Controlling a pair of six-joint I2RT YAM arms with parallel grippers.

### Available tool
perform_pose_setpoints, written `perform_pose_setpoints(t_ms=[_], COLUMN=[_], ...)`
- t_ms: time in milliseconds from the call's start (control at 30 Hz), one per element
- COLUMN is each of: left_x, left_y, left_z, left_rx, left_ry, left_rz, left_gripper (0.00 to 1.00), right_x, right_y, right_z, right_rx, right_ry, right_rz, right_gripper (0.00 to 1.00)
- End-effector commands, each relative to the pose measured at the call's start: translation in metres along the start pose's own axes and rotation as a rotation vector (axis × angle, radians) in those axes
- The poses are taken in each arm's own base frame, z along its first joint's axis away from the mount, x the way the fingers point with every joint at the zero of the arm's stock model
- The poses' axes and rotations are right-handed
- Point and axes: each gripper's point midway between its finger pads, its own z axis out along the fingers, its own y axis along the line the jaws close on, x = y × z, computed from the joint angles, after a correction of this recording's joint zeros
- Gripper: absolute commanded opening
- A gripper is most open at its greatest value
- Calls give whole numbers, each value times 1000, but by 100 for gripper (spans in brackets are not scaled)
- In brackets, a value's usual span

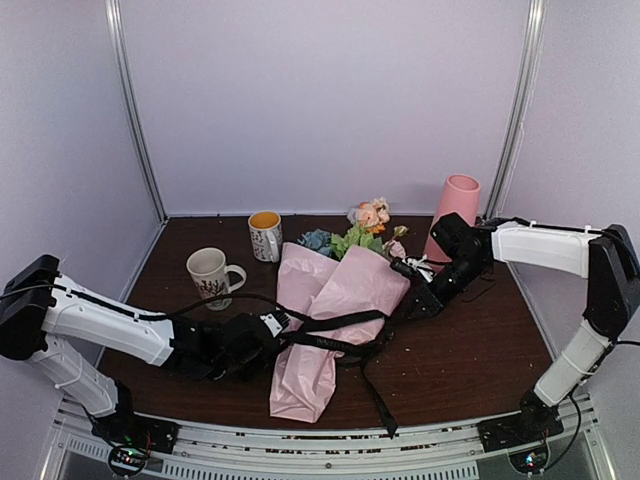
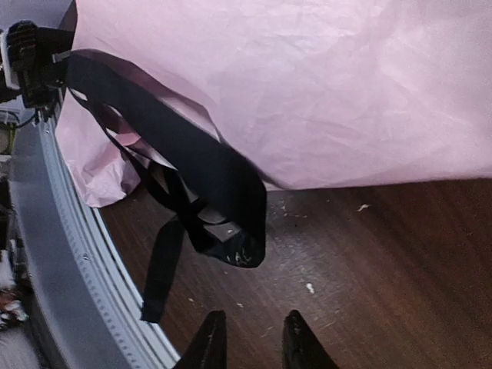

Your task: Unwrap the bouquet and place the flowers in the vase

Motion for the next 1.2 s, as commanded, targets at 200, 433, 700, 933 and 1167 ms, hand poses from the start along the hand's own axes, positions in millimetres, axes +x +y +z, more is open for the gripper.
perform_pose_setpoints(t_ms=[200, 433, 700, 933, 1167], left_x=[-9, -49, -33, -29, -26], left_y=[28, 52, 57, 62, 61], left_z=[-50, -96, -92, -97, -92], left_rx=[39, 95, 61, 64, 49], left_ry=[-72, -373, -311, -354, -335], left_rz=[-241, -373, -396, -456, -430], left_gripper=[35, 65, 66, 66, 65], right_x=[-47, -84, -107, -111, -111], right_y=[47, 99, 124, 119, 106], right_z=[-40, 2, 72, 104, 125], right_rx=[91, 101, 111, 182, 228], right_ry=[-103, -87, 54, 84, 113], right_rz=[-311, -584, -663, -677, -654], right_gripper=[37, 47, 48, 53, 40])
